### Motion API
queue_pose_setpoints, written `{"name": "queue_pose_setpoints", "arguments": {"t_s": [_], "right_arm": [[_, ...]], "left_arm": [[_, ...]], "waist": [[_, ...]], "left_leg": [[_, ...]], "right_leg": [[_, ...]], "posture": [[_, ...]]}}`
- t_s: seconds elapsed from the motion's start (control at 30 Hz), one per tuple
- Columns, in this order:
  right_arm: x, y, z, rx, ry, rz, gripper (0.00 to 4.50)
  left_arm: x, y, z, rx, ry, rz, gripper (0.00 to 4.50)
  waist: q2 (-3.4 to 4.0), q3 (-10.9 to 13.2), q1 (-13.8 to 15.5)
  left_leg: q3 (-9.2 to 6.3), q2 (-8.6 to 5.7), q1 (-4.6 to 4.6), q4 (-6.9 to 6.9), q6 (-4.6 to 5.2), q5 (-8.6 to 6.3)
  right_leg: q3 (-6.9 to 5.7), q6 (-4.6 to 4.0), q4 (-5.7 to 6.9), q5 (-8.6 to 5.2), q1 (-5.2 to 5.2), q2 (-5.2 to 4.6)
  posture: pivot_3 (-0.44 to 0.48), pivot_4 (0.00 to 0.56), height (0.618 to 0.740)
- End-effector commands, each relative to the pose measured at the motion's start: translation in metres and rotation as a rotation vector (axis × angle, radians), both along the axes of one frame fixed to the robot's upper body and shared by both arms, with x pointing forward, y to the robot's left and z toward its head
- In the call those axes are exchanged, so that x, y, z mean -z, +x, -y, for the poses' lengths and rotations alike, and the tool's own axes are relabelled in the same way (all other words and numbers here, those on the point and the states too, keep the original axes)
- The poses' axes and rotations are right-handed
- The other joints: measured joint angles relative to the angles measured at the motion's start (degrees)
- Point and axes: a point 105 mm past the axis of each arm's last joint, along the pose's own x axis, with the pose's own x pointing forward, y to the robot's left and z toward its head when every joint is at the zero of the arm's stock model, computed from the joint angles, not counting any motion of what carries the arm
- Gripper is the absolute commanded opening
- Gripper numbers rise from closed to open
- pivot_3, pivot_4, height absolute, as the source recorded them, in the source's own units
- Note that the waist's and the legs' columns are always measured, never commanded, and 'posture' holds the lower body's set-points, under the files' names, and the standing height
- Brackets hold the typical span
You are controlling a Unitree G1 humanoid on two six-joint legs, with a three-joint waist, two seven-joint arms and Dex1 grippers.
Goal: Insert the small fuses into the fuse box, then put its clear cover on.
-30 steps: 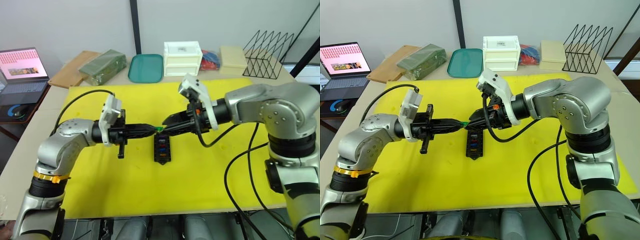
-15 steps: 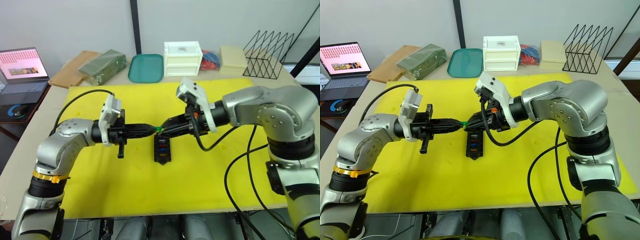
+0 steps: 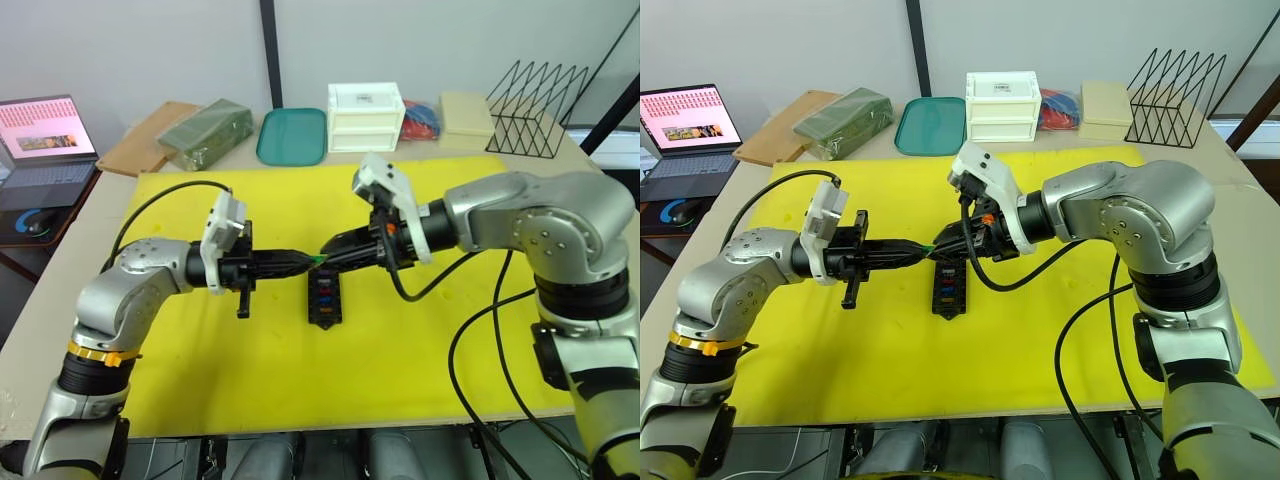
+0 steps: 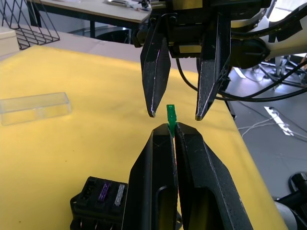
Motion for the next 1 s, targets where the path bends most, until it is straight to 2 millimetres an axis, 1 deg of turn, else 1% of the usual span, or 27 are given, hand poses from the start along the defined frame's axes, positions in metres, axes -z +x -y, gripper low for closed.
{"name": "queue_pose_setpoints", "arguments": {"t_s": [0.03, 0.07, 0.23, 0.33, 0.4, 0.47, 0.53, 0.57, 0.67, 0.73, 0.77, 0.9, 0.93, 1.0], "right_arm": [[-0.005, -0.003, -0.002, -0.02, 0.004, 0.041, 0.22], [-0.005, -0.003, -0.002, -0.02, 0.001, 0.042, 0.02], [-0.001, -0.003, -0.001, -0.021, -0.016, 0.046, 0.02], [-0.002, -0.004, -0.002, -0.03, -0.02, 0.062, 0.02], [-0.004, -0.003, -0.002, -0.036, -0.032, 0.085, 0.02], [-0.004, 0.001, 0.0, -0.038, -0.071, 0.127, 0.02], [-0.002, 0.009, 0.002, -0.041, -0.139, 0.192, 0.0], [0.0, 0.015, 0.004, -0.044, -0.174, 0.22, 0.0], [0.006, 0.032, 0.005, -0.067, -0.273, 0.297, 0.0], [0.008, 0.04, 0.003, -0.097, -0.321, 0.333, 0.0], [0.009, 0.042, 0.003, -0.109, -0.334, 0.342, 0.0], [0.018, 0.054, -0.009, -0.169, -0.395, 0.372, 0.0], [0.02, 0.057, -0.011, -0.177, -0.405, 0.376, 0.0], [0.025, 0.063, -0.016, -0.179, -0.419, 0.376, 0.0]], "left_arm": [[-0.009, -0.002, 0.001, 0.009, -0.006, 0.054, 0.0], [-0.01, -0.002, 0.001, 0.008, -0.007, 0.054, 0.0], [-0.01, -0.001, 0.001, 0.003, -0.01, 0.056, 0.0], [-0.008, 0.001, 0.001, -0.01, 0.007, 0.041, 0.0], [-0.002, 0.004, 0.0, -0.027, 0.057, 0.018, 0.0], [0.011, 0.014, -0.002, -0.076, 0.16, 0.006, 0.0], [0.02, 0.023, -0.005, -0.111, 0.221, 0.033, 0.48], [0.022, 0.026, -0.006, -0.118, 0.231, 0.041, 0.65], [0.03, 0.036, -0.01, -0.141, 0.291, 0.104, 1.68], [0.036, 0.041, -0.013, -0.144, 0.328, 0.131, 2.43], [0.037, 0.042, -0.013, -0.143, 0.335, 0.136, 2.74], [0.044, 0.052, -0.016, -0.143, 0.364, 0.162, 4.19], [0.045, 0.054, -0.015, -0.144, 0.365, 0.167, 4.45], [0.046, 0.058, -0.013, -0.142, 0.359, 0.177, 4.45]], "waist": [[0.0, 0.0, 0.0], [0.0, 0.0, 0.0], [0.0, 0.0, -0.01], [0.0, 0.0, 0.01], [0.0, 0.0, 0.04], [0.0, 0.0, 0.16], [0.0, 0.0, 0.07], [0.0, 0.0, 0.03], [0.0, 0.0, -0.27], [0.0, 0.0, -0.23], [0.0, 0.0, -0.22], [0.0, 0.0, -0.23], [0.0, 0.0, -0.23], [0.0, 0.0, -0.22]], "left_leg": [[0.0, 0.0, 0.0, 0.0, 0.0, 0.0], [0.0, 0.0, 0.0, 0.0, 0.0, 0.0], [0.0, 0.0, 0.0, 0.0, 0.0, 0.0], [0.0, 0.0, 0.0, 0.0, 0.0, 0.0], [0.0, 0.0, 0.0, 0.0, 0.0, 0.0], [0.0, 0.0, 0.0, 0.0, 0.0, 0.0], [0.01, -0.01, 0.0, 0.0, 0.0, 0.0], [0.02, -0.01, 0.0, 0.0, 0.0, 0.0], [0.02, 0.01, 0.0, -0.05, 0.0, 0.0], [0.03, 0.01, 0.0, -0.08, 0.0, 0.0], [0.03, 0.01, -0.01, -0.08, 0.0, 0.0], [0.03, 0.0, -0.05, -0.05, 0.0, 0.0], [0.02, 0.0, -0.06, -0.05, -0.01, 0.01], [0.02, 0.0, -0.06, -0.04, -0.01, 0.01]], "right_leg": [[0.0, 0.0, 0.0, 0.0, 0.0, 0.0], [0.0, 0.0, 0.0, 0.0, 0.0, 0.0], [0.0, 0.0, 0.0, 0.0, 0.0, 0.0], [0.0, 0.0, 0.0, 0.0, 0.0, 0.0], [0.0, 0.0, 0.0, 0.0, 0.0, 0.0], [0.0, 0.0, 0.0, 0.0, 0.0, 0.0], [0.0, 0.0, -0.02, 0.0, 0.0, 0.0], [0.0, 0.0, -0.01, 0.0, 0.0, -0.01], [0.0, 0.0, -0.01, 0.0, -0.06, 0.04], [0.0, 0.0, -0.01, 0.0, -0.09, 0.04], [0.0, 0.0, -0.01, 0.0, -0.1, 0.03], [0.0, 0.0, 0.0, 0.0, -0.13, 0.03], [0.0, 0.0, 0.01, 0.0, -0.14, 0.03], [0.0, 0.0, 0.02, 0.0, -0.14, 0.03]], "posture": [[0.0, 0.15, 0.74], [0.0, 0.15, 0.74], [0.0, 0.15, 0.74], [0.0, 0.15, 0.74], [0.0, 0.15, 0.74], [0.0, 0.15, 0.74], [0.0, 0.15, 0.74], [0.0, 0.15, 0.74], [0.0, 0.15, 0.74], [0.0, 0.15, 0.74], [0.0, 0.15, 0.74], [0.0, 0.15, 0.74], [0.0, 0.15, 0.74], [0.0, 0.15, 0.74]]}}
